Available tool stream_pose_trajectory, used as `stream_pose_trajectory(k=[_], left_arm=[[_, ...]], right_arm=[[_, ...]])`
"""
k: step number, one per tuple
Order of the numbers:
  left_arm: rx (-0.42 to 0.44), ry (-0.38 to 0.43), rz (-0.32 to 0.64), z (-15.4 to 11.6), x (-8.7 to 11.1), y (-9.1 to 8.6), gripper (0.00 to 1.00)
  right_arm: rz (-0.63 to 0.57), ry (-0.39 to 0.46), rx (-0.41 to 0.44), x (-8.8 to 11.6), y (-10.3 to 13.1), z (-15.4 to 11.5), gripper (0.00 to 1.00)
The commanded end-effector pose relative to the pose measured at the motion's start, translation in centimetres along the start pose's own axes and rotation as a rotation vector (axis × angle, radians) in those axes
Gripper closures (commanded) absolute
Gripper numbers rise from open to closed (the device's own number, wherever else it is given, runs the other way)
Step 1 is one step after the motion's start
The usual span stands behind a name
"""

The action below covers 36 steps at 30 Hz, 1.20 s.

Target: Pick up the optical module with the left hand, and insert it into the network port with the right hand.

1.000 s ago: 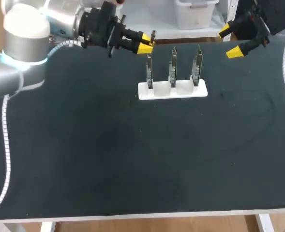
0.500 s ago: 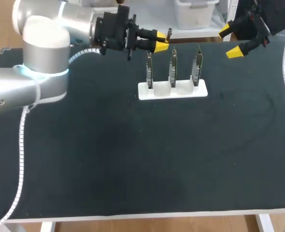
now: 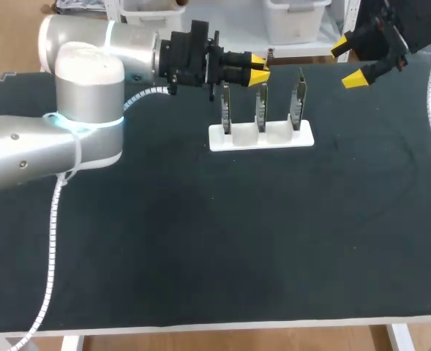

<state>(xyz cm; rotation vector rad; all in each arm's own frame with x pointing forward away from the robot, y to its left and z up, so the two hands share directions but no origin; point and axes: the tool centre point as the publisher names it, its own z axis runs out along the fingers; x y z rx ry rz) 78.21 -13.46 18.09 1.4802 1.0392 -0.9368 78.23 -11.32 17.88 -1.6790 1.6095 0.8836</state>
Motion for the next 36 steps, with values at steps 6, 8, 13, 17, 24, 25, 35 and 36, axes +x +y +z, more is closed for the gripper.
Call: stream_pose_trajectory(k=[6,8,13,17,24,25,35,36], left_arm=[[0.05,-0.016,0.002,0.4,0.8,1.4,1.0],[0.05,-0.016,0.002,0.4,0.8,1.4,1.0],[0.05,-0.016,0.002,0.4,0.8,1.4,1.0],[0.05,-0.016,0.002,0.4,0.8,1.4,1.0],[0.07,-0.015,0.011,2.4,-1.2,1.9,1.0],[0.078,-0.028,0.017,2.7,-1.4,1.9,1.0],[0.098,-0.071,0.043,6.0,-2.9,2.5,1.0],[0.101,-0.073,0.047,6.2,-3.1,2.6,1.0]], right_arm=[[-0.001,0.0,0.0,0.0,0.0,0.0,0.0],[-0.001,0.0,0.0,0.0,0.0,0.0,0.0],[-0.001,0.0,0.0,0.0,0.0,0.0,0.0],[-0.001,0.0,0.0,0.0,0.0,0.0,0.0],[-0.001,0.0,0.0,0.0,0.0,0.0,0.0],[-0.001,0.0,0.0,0.0,0.0,0.0,0.0],[-0.001,0.0,0.0,0.0,0.0,0.0,0.0],[-0.001,0.0,0.0,0.0,0.0,0.0,0.0]])
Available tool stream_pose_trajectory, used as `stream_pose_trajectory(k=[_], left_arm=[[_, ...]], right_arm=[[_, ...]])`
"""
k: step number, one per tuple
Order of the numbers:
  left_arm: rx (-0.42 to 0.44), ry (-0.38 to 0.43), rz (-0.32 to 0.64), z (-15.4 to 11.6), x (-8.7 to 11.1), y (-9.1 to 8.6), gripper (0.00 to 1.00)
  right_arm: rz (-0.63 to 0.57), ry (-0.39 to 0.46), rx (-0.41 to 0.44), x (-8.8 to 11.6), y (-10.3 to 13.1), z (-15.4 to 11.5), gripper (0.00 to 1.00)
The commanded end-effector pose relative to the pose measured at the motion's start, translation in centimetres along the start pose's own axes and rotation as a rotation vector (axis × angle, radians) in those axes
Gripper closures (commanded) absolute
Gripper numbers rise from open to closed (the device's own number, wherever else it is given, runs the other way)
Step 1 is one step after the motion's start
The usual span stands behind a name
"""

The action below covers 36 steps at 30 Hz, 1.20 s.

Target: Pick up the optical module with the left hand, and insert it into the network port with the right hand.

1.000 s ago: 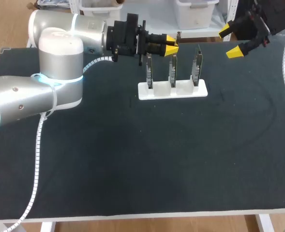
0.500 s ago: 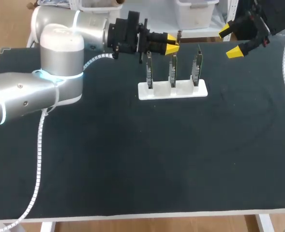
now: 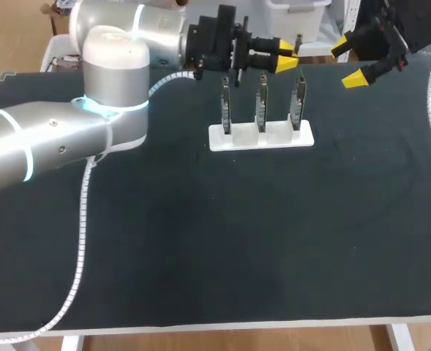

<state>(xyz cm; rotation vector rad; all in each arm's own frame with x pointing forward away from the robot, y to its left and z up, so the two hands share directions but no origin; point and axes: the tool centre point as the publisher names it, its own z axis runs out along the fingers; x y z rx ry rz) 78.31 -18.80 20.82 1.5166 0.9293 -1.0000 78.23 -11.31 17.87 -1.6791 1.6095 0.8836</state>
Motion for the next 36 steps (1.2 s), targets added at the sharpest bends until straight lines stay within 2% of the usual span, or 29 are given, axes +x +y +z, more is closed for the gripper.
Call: stream_pose_trajectory(k=[1,9,18,28,36], left_arm=[[0.029,-0.005,0.005,1.4,0.2,1.4,1.0],[0.041,-0.006,-0.053,1.9,0.0,1.1,1.0],[0.03,-0.017,-0.1,2.5,0.9,0.3,1.0],[0.012,-0.031,-0.113,3.8,1.6,-0.1,1.0],[0.011,-0.003,-0.129,4.0,1.1,-0.1,1.0]], right_arm=[[-0.001,0.0,0.0,0.0,0.0,0.0,0.0],[-0.001,0.0,0.0,0.0,0.0,0.0,0.0],[-0.001,0.0,0.0,0.0,0.0,0.0,0.0],[-0.001,0.0,0.0,0.0,0.0,0.0,0.0],[-0.001,0.0,0.0,0.0,0.0,0.0,0.0]])
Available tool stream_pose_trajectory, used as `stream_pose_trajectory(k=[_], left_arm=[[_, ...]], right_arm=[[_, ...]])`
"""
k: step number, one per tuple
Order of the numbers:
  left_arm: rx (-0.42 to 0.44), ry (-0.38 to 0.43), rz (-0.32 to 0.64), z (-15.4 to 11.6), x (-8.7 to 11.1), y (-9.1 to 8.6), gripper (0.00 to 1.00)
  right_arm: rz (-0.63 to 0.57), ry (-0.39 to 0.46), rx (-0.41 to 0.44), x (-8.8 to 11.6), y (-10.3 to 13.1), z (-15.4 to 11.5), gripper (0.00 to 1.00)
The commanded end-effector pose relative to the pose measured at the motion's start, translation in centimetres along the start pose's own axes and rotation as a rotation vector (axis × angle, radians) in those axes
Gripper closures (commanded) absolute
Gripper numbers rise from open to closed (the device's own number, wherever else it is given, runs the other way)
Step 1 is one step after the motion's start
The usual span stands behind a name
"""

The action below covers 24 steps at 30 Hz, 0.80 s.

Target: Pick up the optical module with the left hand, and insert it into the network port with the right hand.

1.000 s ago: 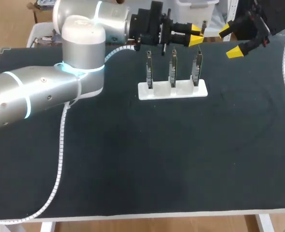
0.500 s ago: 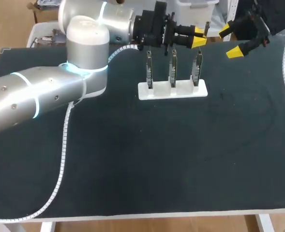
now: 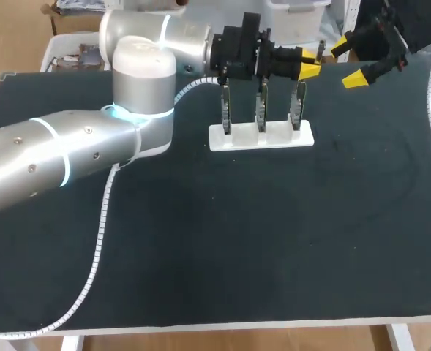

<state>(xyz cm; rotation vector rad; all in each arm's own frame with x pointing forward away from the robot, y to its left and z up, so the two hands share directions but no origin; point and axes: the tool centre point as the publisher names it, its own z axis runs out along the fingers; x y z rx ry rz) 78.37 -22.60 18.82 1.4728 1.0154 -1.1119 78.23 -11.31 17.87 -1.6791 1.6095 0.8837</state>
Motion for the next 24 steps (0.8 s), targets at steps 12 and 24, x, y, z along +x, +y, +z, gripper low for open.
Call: stream_pose_trajectory(k=[12,24], left_arm=[[-0.043,0.034,-0.02,1.0,-0.5,-0.7,1.0],[-0.074,0.039,-0.012,1.4,-0.7,-1.1,1.0]], right_arm=[[-0.001,0.0,0.0,0.0,0.0,0.0,0.0],[-0.001,0.0,0.0,0.0,0.0,0.0,0.0]])
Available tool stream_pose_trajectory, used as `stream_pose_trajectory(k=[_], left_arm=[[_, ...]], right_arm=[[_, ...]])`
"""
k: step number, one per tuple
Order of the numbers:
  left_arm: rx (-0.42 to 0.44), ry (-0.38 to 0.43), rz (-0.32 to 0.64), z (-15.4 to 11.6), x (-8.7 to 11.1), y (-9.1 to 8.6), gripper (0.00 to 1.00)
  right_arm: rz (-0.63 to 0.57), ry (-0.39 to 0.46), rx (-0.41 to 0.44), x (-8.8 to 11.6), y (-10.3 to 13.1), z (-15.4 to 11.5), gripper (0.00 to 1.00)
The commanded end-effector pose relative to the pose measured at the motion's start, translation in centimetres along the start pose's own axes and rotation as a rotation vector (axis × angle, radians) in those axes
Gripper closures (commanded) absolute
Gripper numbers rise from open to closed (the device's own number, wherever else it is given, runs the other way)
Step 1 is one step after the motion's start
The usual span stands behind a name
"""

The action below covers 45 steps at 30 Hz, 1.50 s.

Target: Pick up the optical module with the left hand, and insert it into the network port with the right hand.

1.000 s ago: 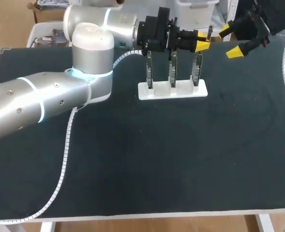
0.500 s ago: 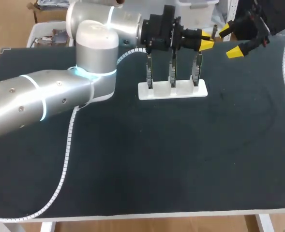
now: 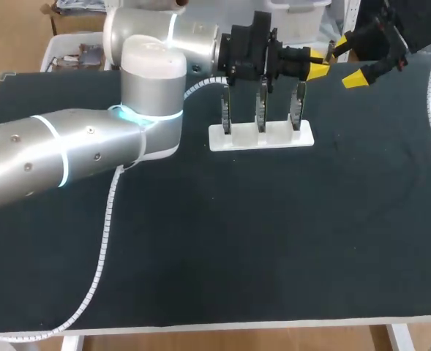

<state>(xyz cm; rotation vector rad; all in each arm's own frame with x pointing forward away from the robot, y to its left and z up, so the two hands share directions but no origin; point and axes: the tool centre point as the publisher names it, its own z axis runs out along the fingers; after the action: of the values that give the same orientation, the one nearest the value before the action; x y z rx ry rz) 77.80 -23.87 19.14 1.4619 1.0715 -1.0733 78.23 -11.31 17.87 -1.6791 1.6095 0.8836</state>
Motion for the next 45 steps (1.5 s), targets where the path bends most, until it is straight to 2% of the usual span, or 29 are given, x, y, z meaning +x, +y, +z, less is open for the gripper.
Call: stream_pose_trajectory(k=[1,9,45], left_arm=[[-0.039,0.001,0.002,0.07,-0.14,-0.86,1.0],[-0.037,0.002,0.025,0.42,-0.27,-0.95,1.0],[-0.037,0.002,0.025,0.42,-0.27,-0.95,1.0]], right_arm=[[-0.001,0.0,0.0,-0.01,-0.02,0.01,0.0],[-0.001,0.0,0.0,-0.01,-0.02,0.01,0.0],[-0.001,0.0,0.0,-0.01,-0.02,0.01,0.0]])
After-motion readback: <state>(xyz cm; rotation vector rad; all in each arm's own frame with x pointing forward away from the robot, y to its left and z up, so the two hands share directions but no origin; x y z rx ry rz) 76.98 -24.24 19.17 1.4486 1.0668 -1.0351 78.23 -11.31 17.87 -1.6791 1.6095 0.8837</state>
